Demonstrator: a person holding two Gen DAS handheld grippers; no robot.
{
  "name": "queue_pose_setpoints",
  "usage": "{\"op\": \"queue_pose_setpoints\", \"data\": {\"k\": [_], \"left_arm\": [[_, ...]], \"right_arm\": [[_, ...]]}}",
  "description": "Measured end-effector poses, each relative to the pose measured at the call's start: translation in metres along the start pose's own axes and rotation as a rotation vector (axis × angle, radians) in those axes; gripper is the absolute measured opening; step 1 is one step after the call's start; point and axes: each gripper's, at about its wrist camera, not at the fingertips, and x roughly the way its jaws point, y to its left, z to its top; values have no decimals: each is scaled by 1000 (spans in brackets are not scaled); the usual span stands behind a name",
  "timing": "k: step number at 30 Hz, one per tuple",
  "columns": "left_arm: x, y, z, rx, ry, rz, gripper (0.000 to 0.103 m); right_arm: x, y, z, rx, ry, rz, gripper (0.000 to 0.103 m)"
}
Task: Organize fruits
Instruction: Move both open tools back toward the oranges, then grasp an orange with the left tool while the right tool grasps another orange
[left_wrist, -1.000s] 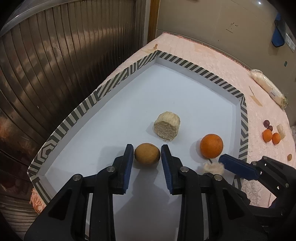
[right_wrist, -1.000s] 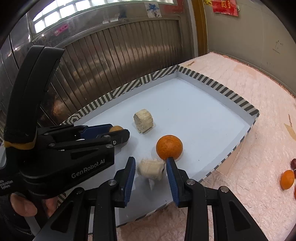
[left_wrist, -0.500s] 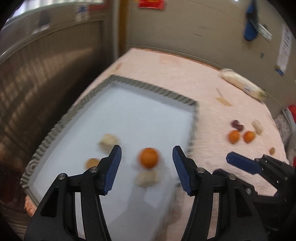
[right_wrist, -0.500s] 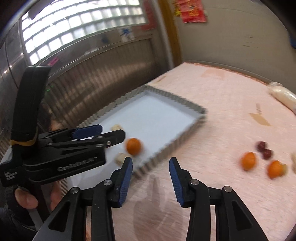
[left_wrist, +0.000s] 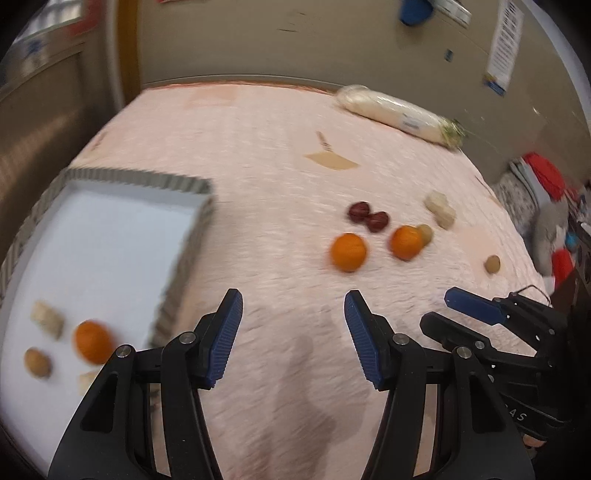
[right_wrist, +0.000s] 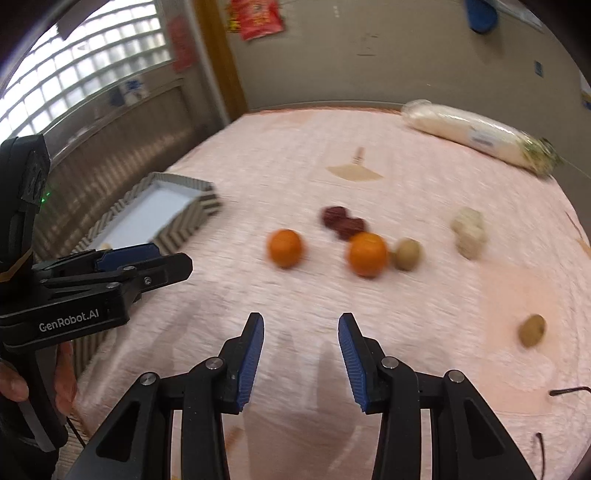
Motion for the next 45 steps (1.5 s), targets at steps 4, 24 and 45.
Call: {"op": "queue_pose_setpoints", "data": {"k": [4,24,45], "left_arm": [[20,-22,9,51,18,-19,58],[69,-35,26,95,43,47,53],[57,-25,19,64,30,54,32]], "right_arm": [[-6,-22,-4,27,-5,-21,41],[35,-49,25,49,31,-17,42],[52,-36,38,21,-18,-41,32]]}}
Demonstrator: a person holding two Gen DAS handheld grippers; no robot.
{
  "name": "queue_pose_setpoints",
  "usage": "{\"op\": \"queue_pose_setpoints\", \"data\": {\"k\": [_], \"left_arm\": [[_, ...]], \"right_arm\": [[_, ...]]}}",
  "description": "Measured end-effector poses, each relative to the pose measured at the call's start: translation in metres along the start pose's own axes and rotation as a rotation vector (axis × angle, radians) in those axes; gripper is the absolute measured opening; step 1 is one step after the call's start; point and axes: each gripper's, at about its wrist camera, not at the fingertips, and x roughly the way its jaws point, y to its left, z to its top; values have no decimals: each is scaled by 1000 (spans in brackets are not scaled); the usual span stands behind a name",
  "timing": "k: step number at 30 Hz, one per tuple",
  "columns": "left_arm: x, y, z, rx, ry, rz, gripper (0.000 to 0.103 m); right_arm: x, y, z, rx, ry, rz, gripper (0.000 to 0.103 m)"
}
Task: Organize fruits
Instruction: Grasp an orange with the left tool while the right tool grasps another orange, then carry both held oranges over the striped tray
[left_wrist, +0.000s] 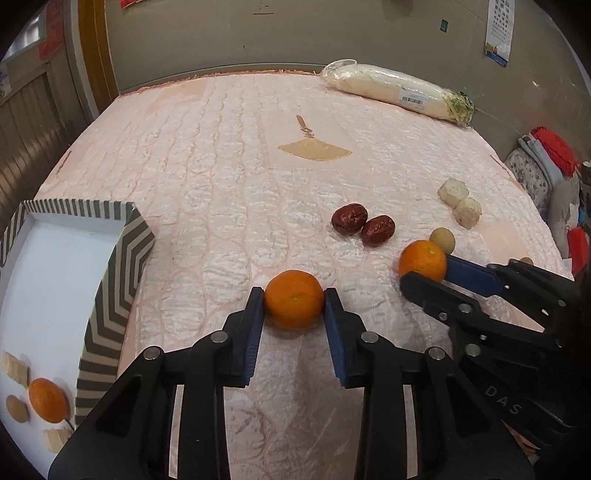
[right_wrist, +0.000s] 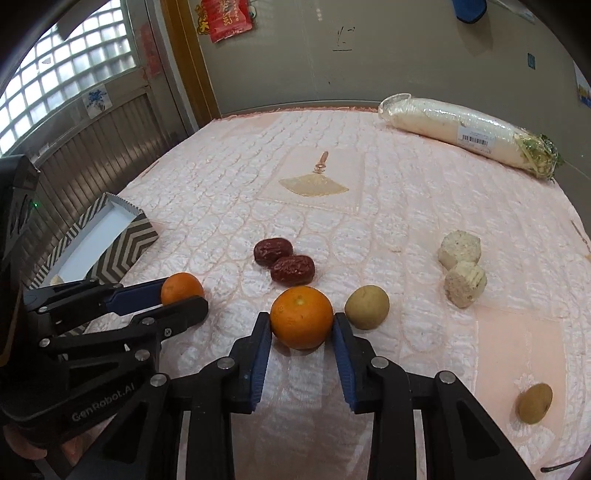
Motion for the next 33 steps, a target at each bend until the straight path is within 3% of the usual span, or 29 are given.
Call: {"op": "queue_pose_setpoints", "data": {"k": [15,33], "left_arm": [[-39,-3,-24,5,-41,11,31],[-81,22,-41,-24,-99,65,32]], "right_arm": [[-63,11,-27,33,-94,-12,32],[-76,48,-34,-9,-107,26,32]]}}
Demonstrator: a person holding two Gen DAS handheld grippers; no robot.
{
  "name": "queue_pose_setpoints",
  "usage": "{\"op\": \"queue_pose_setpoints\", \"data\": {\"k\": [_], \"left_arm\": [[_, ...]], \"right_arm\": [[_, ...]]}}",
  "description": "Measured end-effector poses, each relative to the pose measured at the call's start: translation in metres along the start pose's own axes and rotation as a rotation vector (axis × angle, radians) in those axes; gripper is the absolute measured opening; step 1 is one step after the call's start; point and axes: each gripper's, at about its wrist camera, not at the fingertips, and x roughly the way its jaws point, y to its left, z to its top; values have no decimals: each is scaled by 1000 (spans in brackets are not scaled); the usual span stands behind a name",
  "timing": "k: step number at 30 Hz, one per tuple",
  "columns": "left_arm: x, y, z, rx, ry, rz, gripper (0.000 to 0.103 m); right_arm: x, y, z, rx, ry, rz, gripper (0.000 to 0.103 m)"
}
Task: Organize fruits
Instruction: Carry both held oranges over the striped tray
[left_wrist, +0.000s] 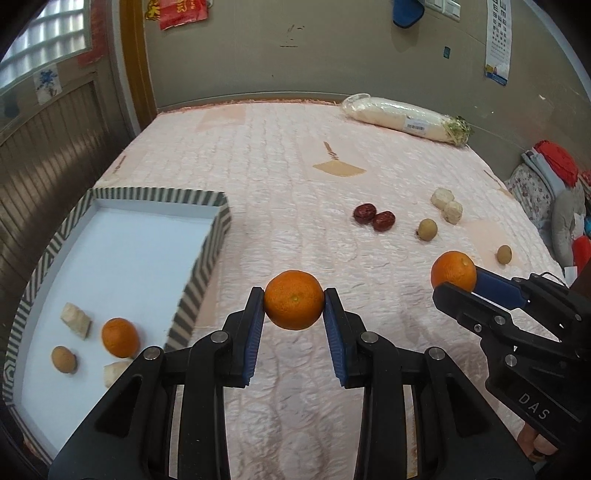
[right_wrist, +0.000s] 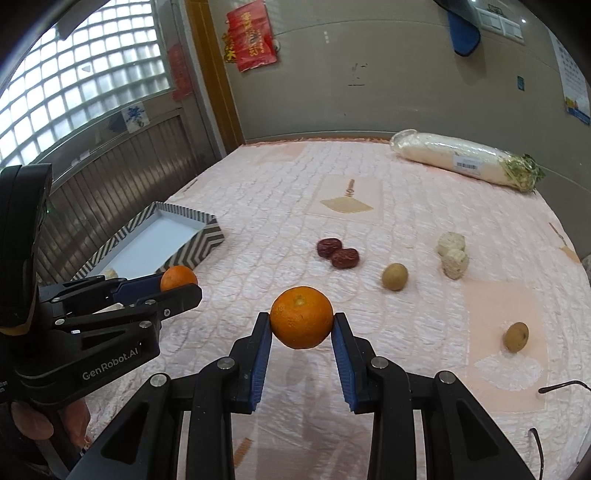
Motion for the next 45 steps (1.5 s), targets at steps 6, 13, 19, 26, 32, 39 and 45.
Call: {"op": "queue_pose_setpoints", "data": {"k": [6,13,19,26,32,39,45], "left_arm": [[-8,14,-3,-15,-12,20,32],[-17,35,-2,-41,-27,49,31],[-21,52,-2,-61,-34,72,32],[-22,73,-4,-91,-37,94,32],[-22,92,-7,-121,-33,118,32],[-23,112,-11,-151,-33,147,31],[-23,129,-16,-182,-30,166,31]], "right_arm": [[2,15,3,-25,2,10,32],[8,35,11,-64,0,25,32],[15,53,16,-95,4,42,32],[25,73,24,-128,13,65,32],[35,90,28,-156,24,83,32],[45,108,30,-183,39,108,32],[51,123,32,-206,47,126,32]]}}
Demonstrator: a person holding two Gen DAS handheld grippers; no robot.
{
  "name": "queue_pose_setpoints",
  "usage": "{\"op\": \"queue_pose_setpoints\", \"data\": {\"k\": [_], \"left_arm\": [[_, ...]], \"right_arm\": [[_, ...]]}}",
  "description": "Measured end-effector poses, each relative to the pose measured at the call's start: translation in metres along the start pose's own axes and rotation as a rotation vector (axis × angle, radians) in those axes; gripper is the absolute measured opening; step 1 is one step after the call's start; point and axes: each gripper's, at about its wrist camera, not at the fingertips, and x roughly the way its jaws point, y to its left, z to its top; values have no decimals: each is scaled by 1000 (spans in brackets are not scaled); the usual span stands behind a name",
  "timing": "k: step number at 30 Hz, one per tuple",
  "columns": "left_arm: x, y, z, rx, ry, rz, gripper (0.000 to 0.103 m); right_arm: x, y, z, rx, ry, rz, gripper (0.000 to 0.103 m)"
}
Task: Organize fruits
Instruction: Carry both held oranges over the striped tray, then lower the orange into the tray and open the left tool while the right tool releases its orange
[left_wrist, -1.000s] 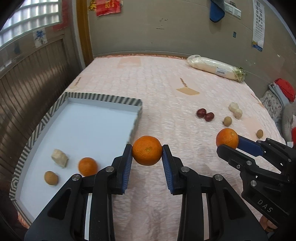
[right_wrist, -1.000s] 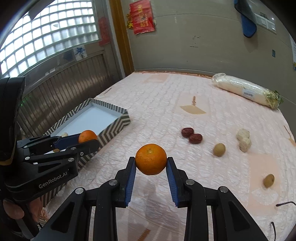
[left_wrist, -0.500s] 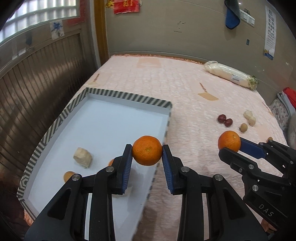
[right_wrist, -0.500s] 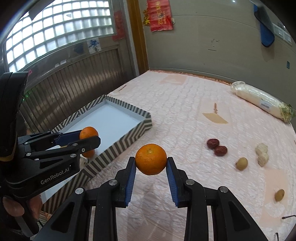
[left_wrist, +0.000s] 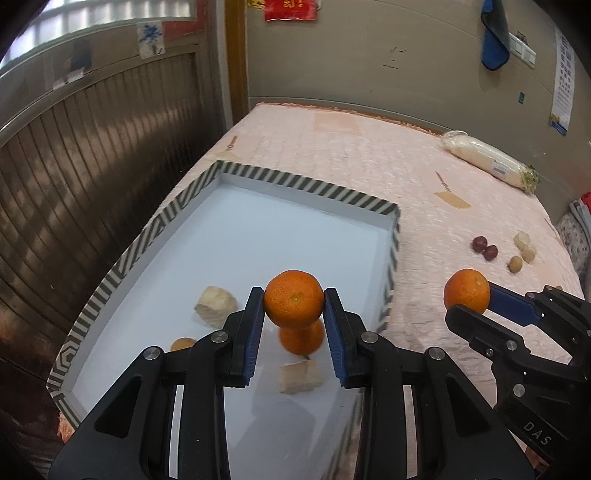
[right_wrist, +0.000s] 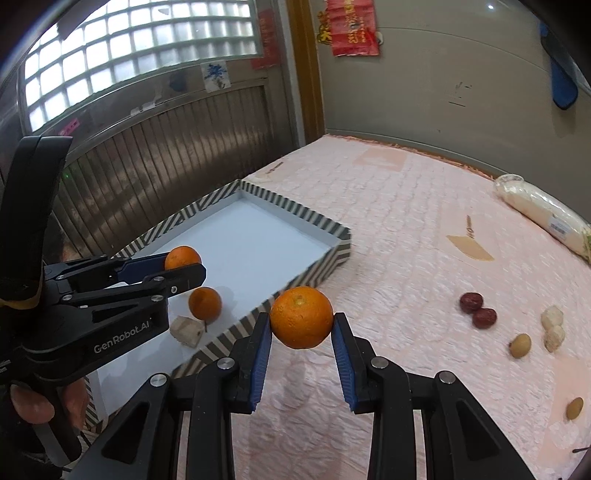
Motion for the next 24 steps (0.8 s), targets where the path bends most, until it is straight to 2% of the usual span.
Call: {"op": "queue_pose_setpoints", "data": {"k": [13,24], "left_arm": [[6,30,-5,-50,15,41,31],[14,49,-8,-76,37,63,31]], "right_arm": [[19,32,13,-60,16,45,32],[52,51,26,-99,57,83,32]]}}
